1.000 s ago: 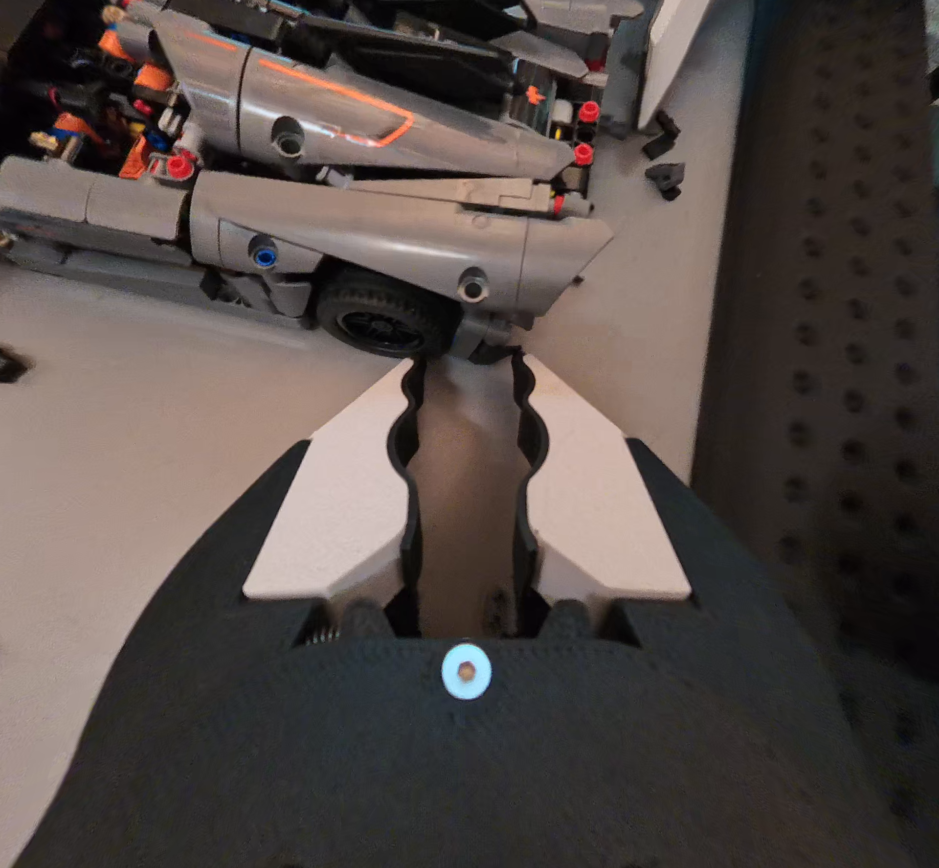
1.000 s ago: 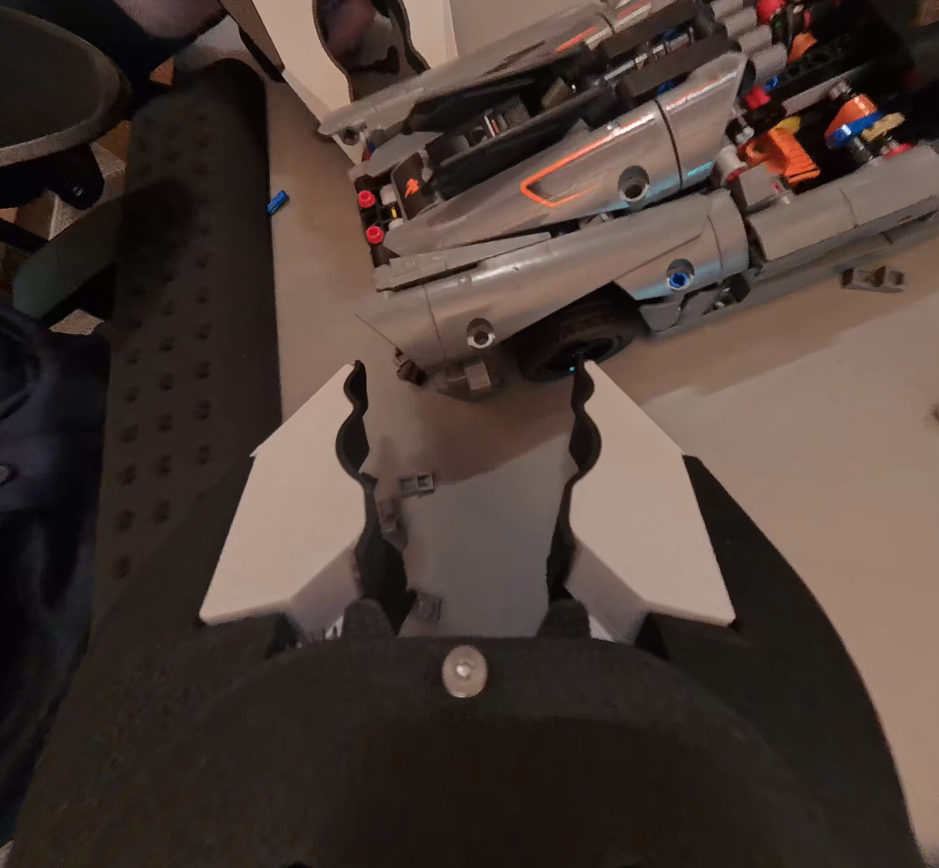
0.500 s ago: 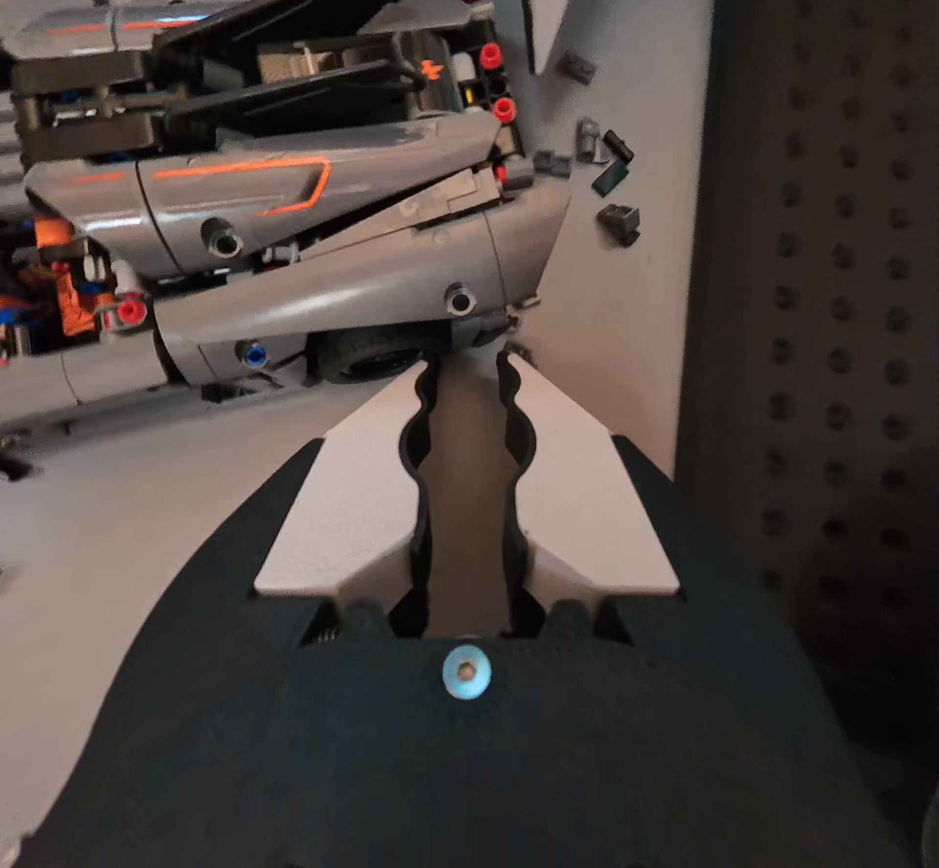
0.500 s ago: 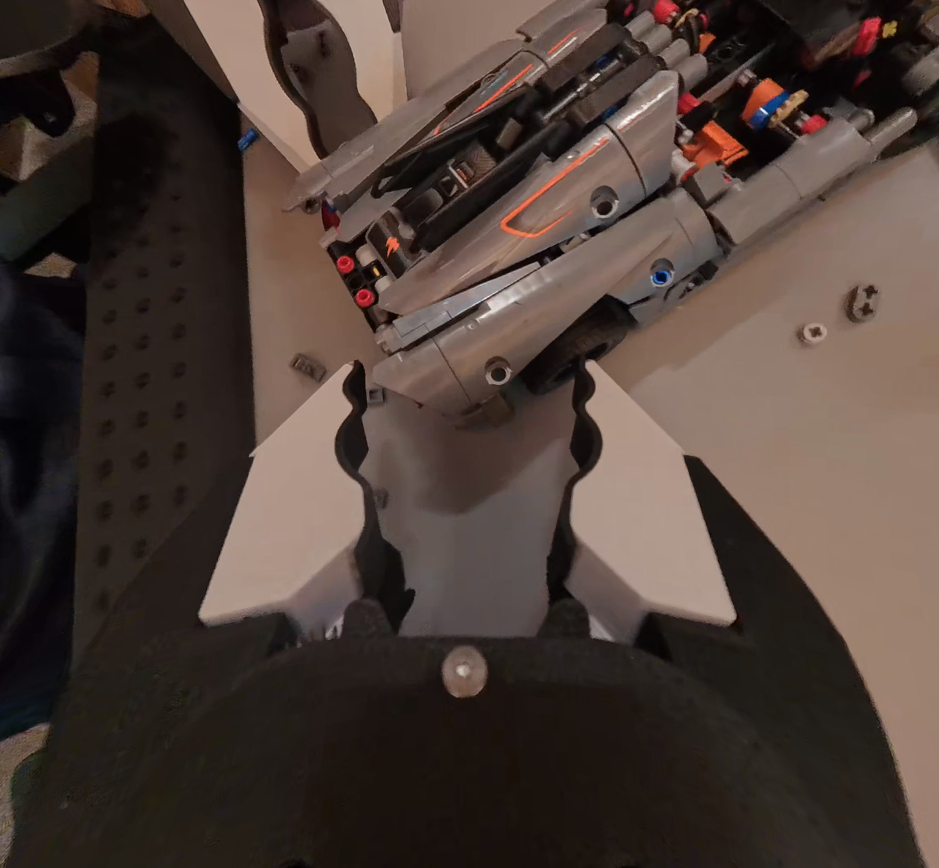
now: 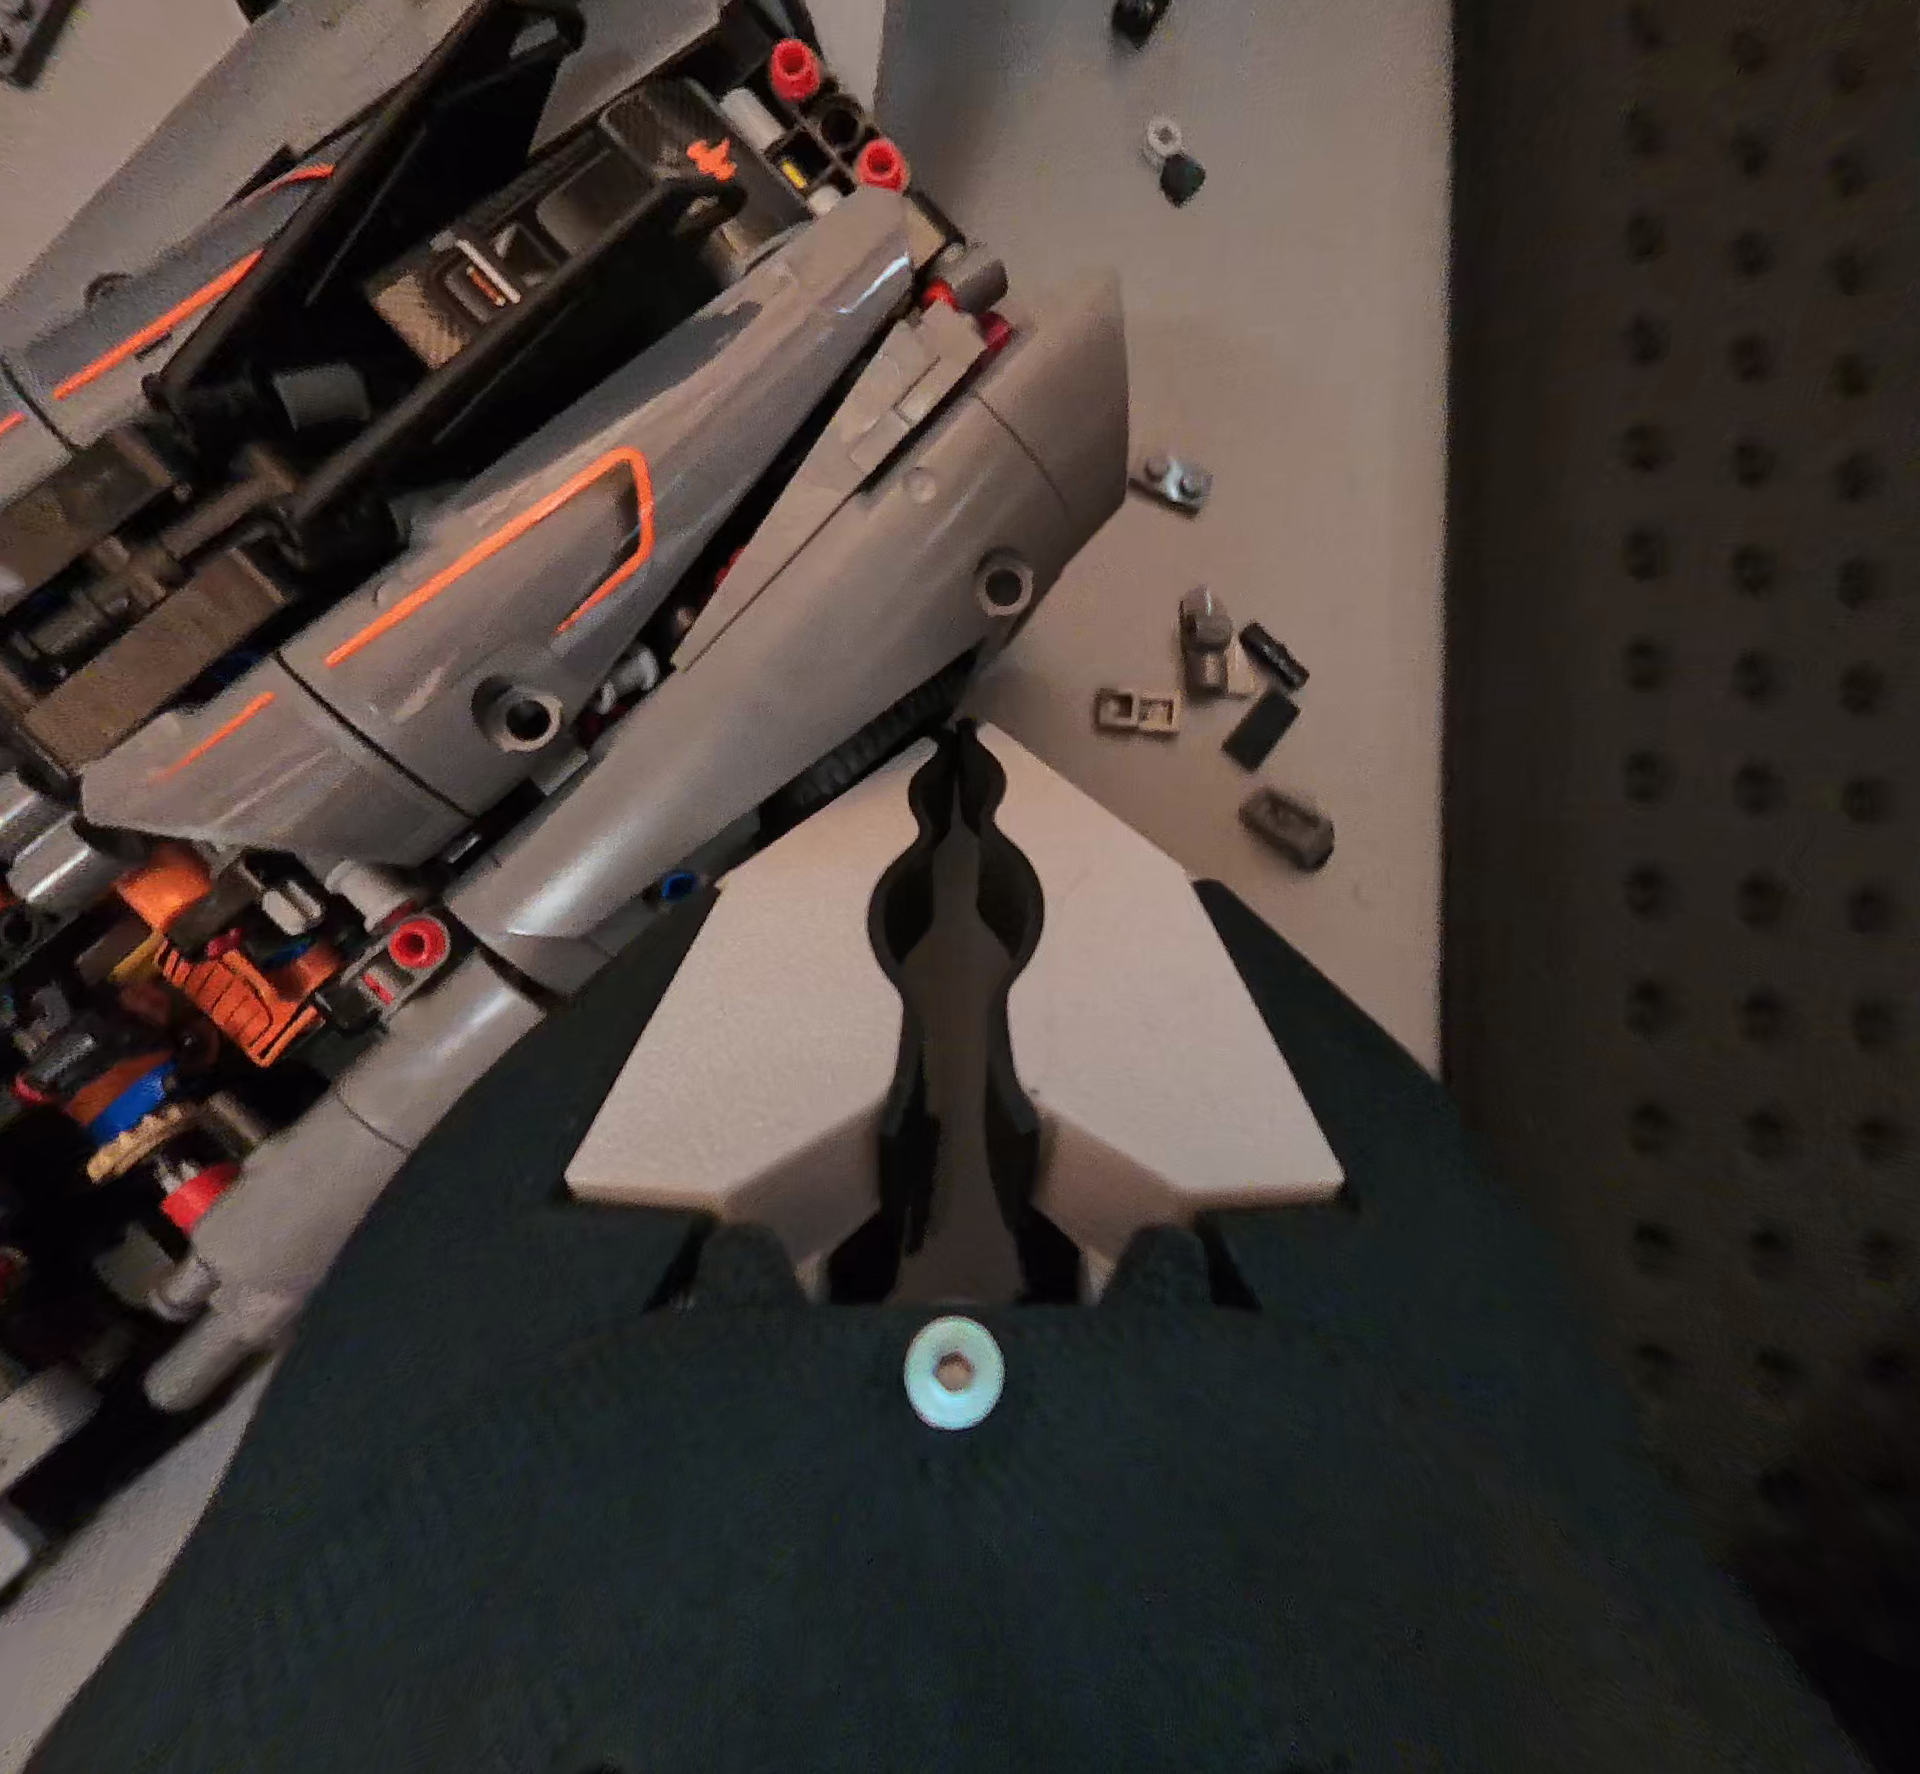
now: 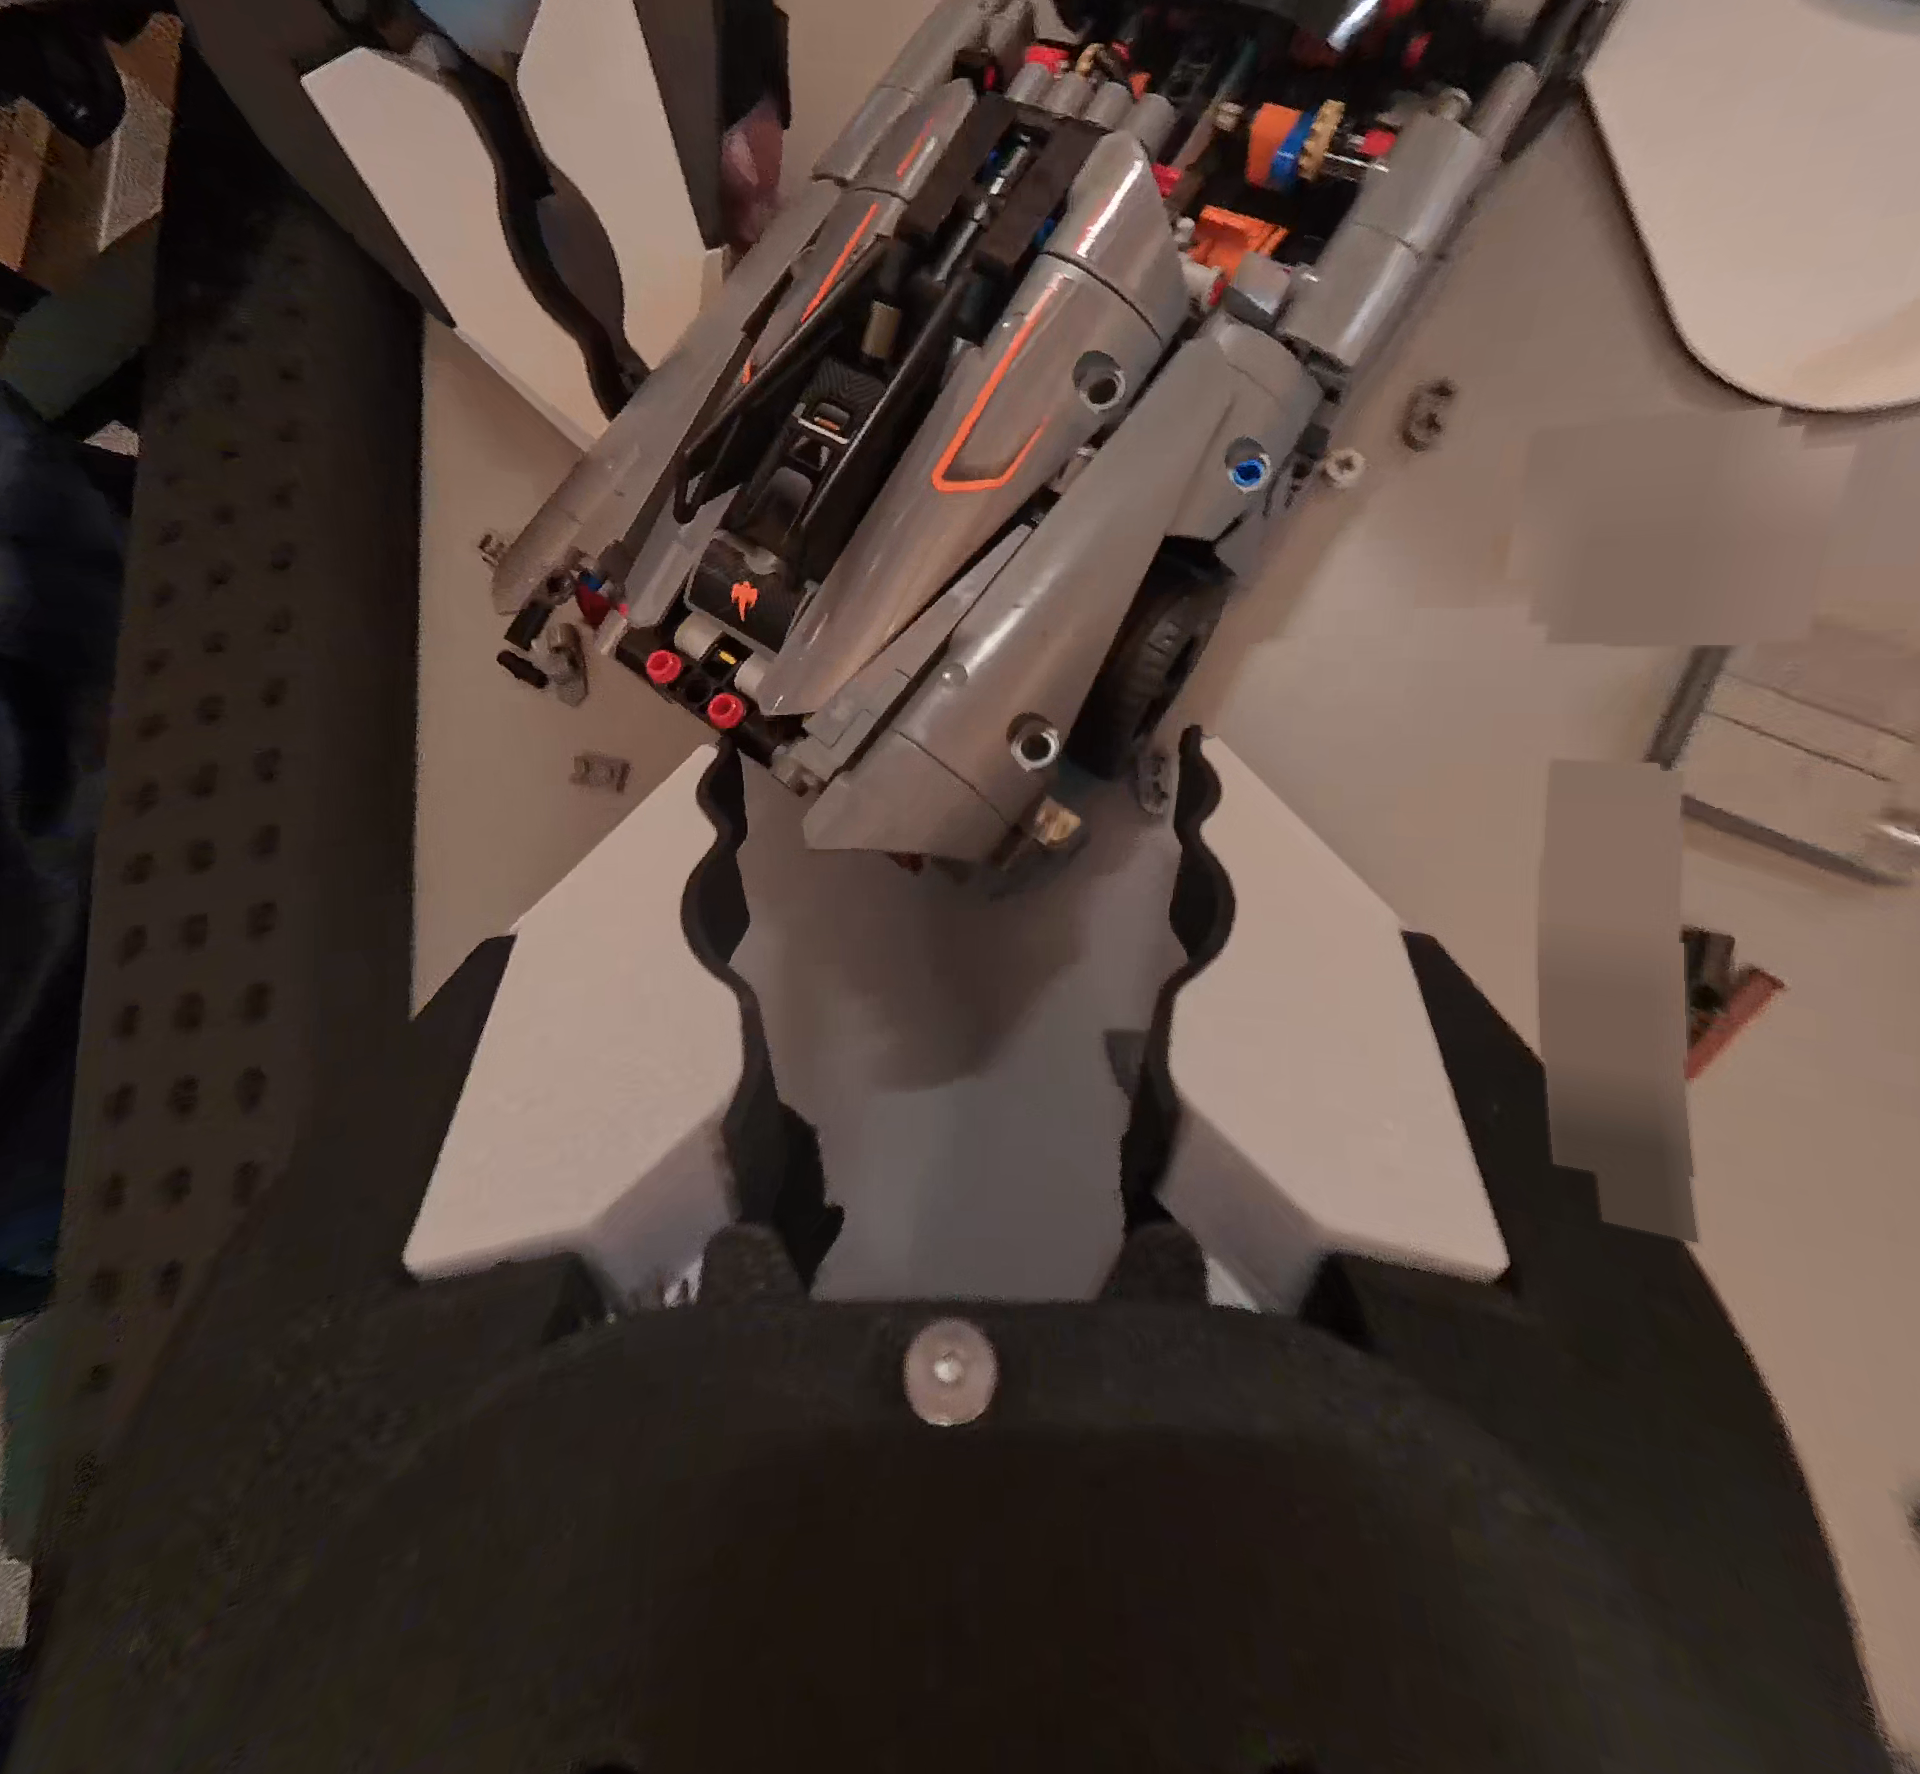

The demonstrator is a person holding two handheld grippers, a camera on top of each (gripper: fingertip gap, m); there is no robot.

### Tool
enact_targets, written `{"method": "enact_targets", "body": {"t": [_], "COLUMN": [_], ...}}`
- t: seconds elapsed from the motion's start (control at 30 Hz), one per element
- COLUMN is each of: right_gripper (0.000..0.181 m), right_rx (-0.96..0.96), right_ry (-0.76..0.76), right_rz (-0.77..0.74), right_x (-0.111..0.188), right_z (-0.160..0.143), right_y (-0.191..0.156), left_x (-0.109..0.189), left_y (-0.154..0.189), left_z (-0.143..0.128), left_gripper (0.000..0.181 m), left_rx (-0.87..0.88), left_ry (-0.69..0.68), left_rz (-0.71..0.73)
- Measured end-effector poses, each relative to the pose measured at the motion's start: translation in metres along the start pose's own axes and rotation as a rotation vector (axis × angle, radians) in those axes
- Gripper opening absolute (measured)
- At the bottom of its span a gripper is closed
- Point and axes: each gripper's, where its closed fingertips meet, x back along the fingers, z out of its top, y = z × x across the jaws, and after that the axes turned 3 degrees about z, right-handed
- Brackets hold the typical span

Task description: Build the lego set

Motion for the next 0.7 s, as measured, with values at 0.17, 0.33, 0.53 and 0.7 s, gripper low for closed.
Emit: {"method": "enact_targets", "body": {"t": [0.17, 0.33, 0.53, 0.7], "right_gripper": [0.082, 0.083, 0.076, 0.072], "right_rx": [-0.052, -0.140, -0.230, -0.192], "right_ry": [0.020, 0.105, 0.215, 0.263], "right_rz": [-0.077, -0.185, -0.193, -0.217], "right_x": [0.028, 0.062, 0.072, 0.059], "right_z": [-0.012, -0.016, -0.009, -0.006], "right_y": [0.019, 0.025, -0.007, -0.020], "left_x": [-0.018, -0.014, 0.075, 0.142], "left_y": [0.006, 0.017, -0.046, -0.124], "left_z": [0.033, 0.035, 0.006, -0.068], "left_gripper": [0.002, 0.029, 0.038, 0.051], "left_rx": [-0.007, -0.083, 0.049, 0.245], "left_ry": [0.046, 0.033, 0.160, 0.173], "left_rz": [-0.020, -0.033, 0.177, 0.385]}}
